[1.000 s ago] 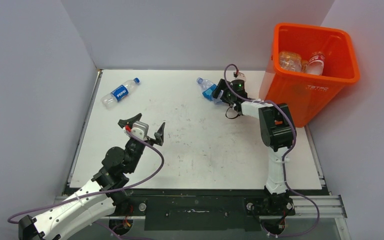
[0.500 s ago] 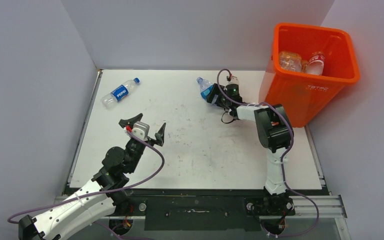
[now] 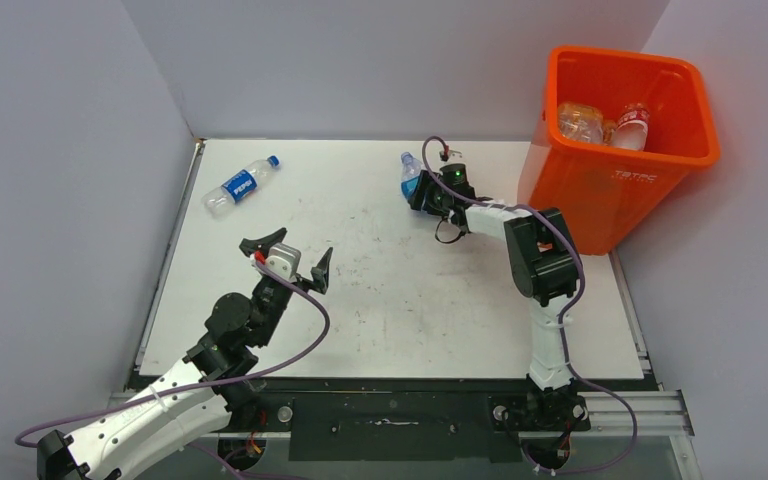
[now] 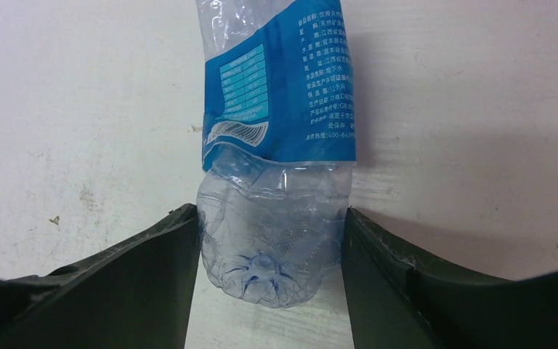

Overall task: Put the plastic bottles in the bin
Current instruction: Pick up the plastic bottle at the center of the board, then place the plastic bottle in the trash bin.

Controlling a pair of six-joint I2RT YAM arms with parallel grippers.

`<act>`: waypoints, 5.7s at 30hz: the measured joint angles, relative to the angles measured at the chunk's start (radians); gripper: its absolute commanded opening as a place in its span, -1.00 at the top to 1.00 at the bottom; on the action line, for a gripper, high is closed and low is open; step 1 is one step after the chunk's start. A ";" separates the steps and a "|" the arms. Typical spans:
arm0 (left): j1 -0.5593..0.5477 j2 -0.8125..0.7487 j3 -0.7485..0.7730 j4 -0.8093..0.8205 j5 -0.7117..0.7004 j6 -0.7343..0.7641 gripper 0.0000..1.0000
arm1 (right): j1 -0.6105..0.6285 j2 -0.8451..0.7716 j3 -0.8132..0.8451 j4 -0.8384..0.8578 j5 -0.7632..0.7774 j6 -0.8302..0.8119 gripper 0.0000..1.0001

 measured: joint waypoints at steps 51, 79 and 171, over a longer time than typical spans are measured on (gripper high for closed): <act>0.150 0.235 0.108 0.259 0.506 -0.922 -0.55 | 0.668 -1.152 -0.956 0.732 0.097 0.000 0.89; 0.095 0.188 0.287 -0.061 0.569 -0.304 1.00 | 0.732 -1.247 -0.726 0.200 0.218 -0.078 -0.86; 0.045 0.085 0.061 0.059 0.200 -0.047 -0.93 | 0.742 -0.711 0.833 0.108 1.194 -1.208 0.89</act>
